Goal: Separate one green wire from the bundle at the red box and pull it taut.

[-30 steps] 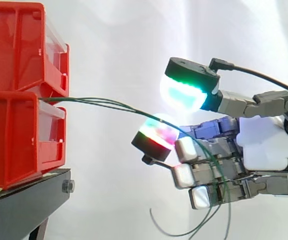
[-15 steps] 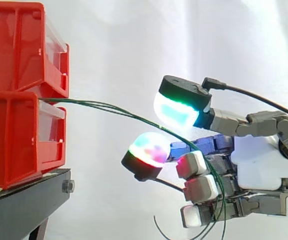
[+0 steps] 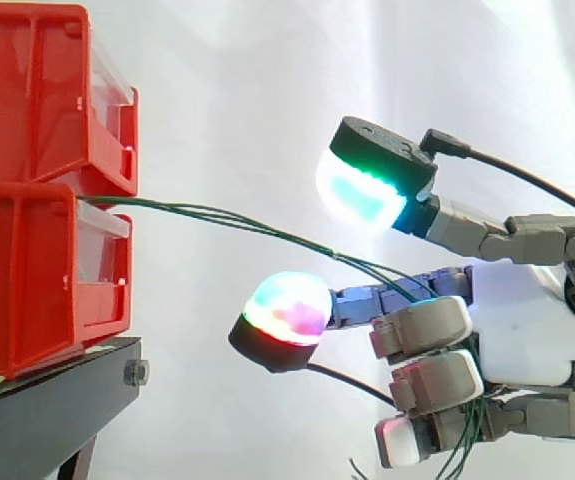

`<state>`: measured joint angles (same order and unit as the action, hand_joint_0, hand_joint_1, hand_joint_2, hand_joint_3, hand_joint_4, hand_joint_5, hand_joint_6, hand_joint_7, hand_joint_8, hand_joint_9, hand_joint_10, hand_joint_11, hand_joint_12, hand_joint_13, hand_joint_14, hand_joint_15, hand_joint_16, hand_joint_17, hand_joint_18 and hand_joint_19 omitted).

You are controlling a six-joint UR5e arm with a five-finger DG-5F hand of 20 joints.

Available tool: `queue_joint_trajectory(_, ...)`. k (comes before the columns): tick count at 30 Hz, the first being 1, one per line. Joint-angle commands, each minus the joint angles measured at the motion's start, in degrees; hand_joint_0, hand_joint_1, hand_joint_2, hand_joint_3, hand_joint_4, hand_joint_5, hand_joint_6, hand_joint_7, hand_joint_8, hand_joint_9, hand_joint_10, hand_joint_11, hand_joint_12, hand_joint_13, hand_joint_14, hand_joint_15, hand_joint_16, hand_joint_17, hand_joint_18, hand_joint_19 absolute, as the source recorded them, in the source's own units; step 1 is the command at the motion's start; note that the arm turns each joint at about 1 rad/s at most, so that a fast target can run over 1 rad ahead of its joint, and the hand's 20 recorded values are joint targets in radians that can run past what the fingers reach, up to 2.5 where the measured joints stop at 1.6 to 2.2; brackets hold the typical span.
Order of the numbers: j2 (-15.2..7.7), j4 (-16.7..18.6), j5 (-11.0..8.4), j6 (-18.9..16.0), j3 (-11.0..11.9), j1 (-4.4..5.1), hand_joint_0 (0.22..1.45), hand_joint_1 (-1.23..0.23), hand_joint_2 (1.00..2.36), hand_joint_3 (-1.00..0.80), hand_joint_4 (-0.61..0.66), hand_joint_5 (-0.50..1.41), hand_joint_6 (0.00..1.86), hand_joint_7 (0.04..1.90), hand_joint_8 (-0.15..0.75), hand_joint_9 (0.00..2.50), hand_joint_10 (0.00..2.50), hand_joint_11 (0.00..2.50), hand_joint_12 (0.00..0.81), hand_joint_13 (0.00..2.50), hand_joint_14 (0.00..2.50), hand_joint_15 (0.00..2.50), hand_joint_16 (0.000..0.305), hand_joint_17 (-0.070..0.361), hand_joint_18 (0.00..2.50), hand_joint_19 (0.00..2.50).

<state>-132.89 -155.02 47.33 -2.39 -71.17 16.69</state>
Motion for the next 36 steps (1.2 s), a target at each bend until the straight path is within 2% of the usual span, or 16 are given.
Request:
queue_joint_trajectory(1,0.00,0.16,0.30,2.92,-0.02,1.07,0.42,-0.71,1.00,-0.50,0.12,-0.19,0.81,0.81,0.309,1.50,0.01,1.52,0.387,1.50,0.02,1.13,0.073,0.165,0.98,0.72)
queue_joint_trajectory(4,0.09,-0.02,0.83,5.73,-0.02,1.51,0.47,-0.71,1.00,-0.50,0.08,-0.19,0.79,0.84,0.280,1.48,0.01,1.58,0.359,1.46,0.02,1.14,0.068,0.153,0.93,0.74)
queue_joint_trajectory(8,0.09,-0.11,1.80,7.23,-0.02,1.68,0.48,-0.71,1.00,-0.50,0.09,-0.19,0.78,0.85,0.270,1.45,0.01,1.58,0.355,1.44,0.02,1.14,0.067,0.151,0.91,0.74)
queue_joint_trajectory(12,0.09,-0.19,3.99,7.84,-0.02,1.86,0.51,-0.70,1.00,-0.50,0.07,-0.19,0.78,0.86,0.260,1.46,0.01,1.63,0.336,1.42,0.02,1.14,0.064,0.144,0.88,0.76)
queue_joint_trajectory(13,0.09,-0.19,5.31,8.81,-0.02,1.86,0.53,-0.70,1.00,-0.50,0.07,-0.19,0.79,0.87,0.242,1.47,0.01,1.65,0.328,1.42,0.02,1.15,0.063,0.141,0.87,0.76)
queue_joint_trajectory(16,0.09,-0.19,6.19,10.22,-0.02,1.94,0.56,-0.66,1.00,-0.50,0.06,-0.19,0.81,0.88,0.243,1.50,0.01,1.69,0.320,1.42,0.02,1.16,0.061,0.137,0.86,0.77)
queue_joint_trajectory(21,0.09,-0.28,6.28,9.95,0.07,1.94,0.58,-0.59,1.00,-0.49,0.08,-0.19,0.82,0.87,0.250,1.51,0.01,1.69,0.324,1.42,0.02,1.16,0.060,0.136,0.85,0.77)
queue_joint_trajectory(32,0.44,-1.42,7.33,8.37,0.07,0.89,0.52,-0.50,1.00,-0.50,0.12,-0.18,0.81,0.88,0.268,1.51,0.01,1.64,0.353,1.42,0.02,1.12,0.065,0.146,0.88,0.77)
queue_joint_trajectory(36,1.14,-3.45,7.60,8.46,-0.02,0.19,0.52,-0.50,1.00,-0.50,0.11,-0.18,0.81,0.88,0.275,1.51,0.01,1.64,0.349,1.42,0.02,1.11,0.065,0.147,0.88,0.77)
